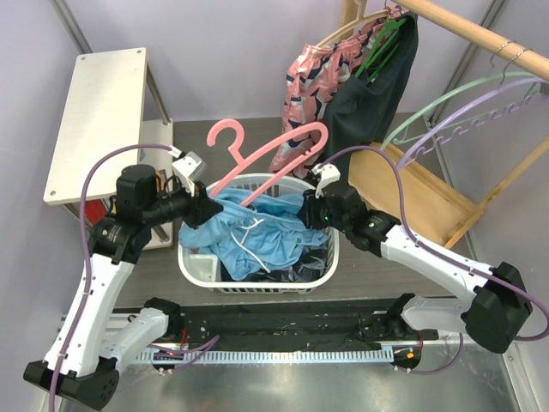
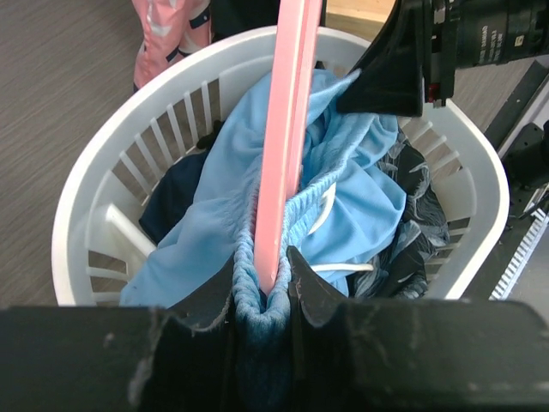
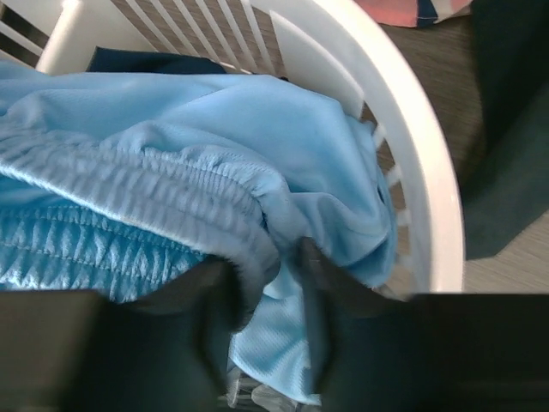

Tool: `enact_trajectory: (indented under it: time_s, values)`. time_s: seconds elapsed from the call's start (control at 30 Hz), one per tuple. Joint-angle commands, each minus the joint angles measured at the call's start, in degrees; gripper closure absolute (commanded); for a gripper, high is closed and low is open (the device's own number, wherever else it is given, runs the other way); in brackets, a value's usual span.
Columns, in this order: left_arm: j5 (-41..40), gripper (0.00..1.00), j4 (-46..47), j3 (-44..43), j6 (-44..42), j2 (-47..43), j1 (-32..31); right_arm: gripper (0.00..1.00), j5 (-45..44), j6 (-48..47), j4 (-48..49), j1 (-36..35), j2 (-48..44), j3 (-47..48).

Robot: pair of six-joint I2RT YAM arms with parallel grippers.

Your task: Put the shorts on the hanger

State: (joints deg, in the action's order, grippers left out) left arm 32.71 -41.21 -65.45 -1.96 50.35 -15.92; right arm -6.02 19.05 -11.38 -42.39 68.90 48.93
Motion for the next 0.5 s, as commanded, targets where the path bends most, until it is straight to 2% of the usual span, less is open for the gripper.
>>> enact_trajectory:
  time_s: [0.0,0.03,0.1,0.33,0.47]
  values:
    - [-0.1,1.00,-3.0,-4.0,-3.7,-3.5,1.0,0.77,-6.2,-1.0,-5.4,2.3,-4.8,0.9]
    - [0.6,1.00,-3.8,-4.6,-5.7,-4.9,1.2,0.90,-6.1,-1.2,-6.5,3.7,-6.0,1.3]
    - [3.1,1.00,-7.1,-5.2,-8.8,-6.3,1.2,0.99,-4.0,-1.1,-10.1,9.0,-6.8,2.4]
    - [2.3,1.00,-17.3,-5.7,-23.2,-10.4,1.2,0.99,4.9,-3.3,-18.8,24.5,-9.4,5.7]
    - [3.3,1.00,-27.0,-6.4,-37.5,-10.2,1.2,0.99,8.0,-5.1,-22.2,28.7,-9.8,8.4]
